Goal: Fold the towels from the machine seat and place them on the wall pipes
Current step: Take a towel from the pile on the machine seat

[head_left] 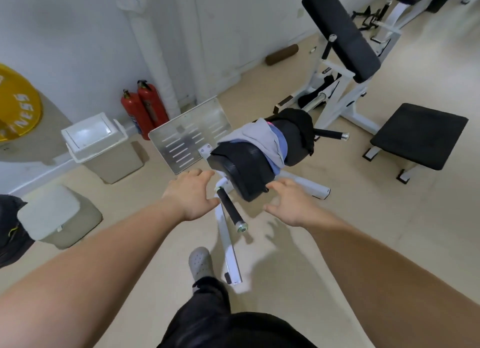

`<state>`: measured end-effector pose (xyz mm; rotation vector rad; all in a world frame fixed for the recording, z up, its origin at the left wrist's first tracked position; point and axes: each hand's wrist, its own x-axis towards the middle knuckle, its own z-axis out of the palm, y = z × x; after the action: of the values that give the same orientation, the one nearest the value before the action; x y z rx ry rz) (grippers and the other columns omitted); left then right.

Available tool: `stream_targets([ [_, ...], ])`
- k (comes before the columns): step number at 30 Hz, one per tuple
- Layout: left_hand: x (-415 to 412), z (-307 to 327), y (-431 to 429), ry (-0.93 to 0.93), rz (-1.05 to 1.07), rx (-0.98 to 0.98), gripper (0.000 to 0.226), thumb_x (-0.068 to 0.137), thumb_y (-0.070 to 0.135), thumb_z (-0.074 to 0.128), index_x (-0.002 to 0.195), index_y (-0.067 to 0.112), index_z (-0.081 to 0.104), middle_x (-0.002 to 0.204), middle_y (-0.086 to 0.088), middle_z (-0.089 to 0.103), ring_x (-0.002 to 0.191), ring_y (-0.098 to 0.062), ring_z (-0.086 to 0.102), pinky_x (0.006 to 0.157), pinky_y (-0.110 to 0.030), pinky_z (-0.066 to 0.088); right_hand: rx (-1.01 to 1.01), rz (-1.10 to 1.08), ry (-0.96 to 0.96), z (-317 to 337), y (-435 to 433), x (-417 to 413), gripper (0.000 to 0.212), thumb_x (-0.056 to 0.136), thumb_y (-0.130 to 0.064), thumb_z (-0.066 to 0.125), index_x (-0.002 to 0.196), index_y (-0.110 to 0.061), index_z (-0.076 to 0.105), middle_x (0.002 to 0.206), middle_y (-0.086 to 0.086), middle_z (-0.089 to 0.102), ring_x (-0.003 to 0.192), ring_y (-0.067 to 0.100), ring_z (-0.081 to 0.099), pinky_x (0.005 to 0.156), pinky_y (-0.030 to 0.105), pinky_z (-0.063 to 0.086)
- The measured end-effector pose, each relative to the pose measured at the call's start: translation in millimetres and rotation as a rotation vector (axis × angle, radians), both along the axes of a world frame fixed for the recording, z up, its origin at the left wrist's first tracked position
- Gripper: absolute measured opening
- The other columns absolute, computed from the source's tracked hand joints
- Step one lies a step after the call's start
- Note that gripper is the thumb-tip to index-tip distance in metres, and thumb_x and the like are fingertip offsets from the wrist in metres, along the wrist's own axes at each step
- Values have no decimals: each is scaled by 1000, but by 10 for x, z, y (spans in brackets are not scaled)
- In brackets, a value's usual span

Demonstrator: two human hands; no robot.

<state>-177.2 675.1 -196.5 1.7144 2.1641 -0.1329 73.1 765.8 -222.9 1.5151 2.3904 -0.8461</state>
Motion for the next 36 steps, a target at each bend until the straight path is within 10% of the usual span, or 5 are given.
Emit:
stream_targets([
  [12,-866,-481,1660,-202,-122,-120,70,83,58,59,144,27,46,126,-2,60,114,-28,56,92,-44,52,-189,-158,-35,-339,1039,-761,60,92,-48,63,147,-30,43,151,2,41,127,26,51,105,43,45],
  [23,-666,-1228,2110,-329,6,-392,67,103,36,50,160,34,16,170,6,10,152,-21,26,120,-36,28,-456,-121,63,-1219,1865,-986,78,94,-41,65,157,-19,25,158,4,34,143,27,39,113,43,41],
  [29,-489,-1385,2025,-373,104,-423,65,103,31,46,159,40,14,169,16,-1,150,-16,31,116,-35,36,-277,-205,21,-1461,1906,-1065,66,81,-54,74,129,-18,46,124,2,56,114,27,57,87,40,53],
  [36,-527,-1389,1963,-304,30,-471,71,103,30,45,160,38,6,170,13,-8,151,-26,29,115,-43,36,0,-98,-77,-1490,1713,-1303,36,87,-46,72,105,-17,58,113,3,51,108,28,51,91,42,46],
])
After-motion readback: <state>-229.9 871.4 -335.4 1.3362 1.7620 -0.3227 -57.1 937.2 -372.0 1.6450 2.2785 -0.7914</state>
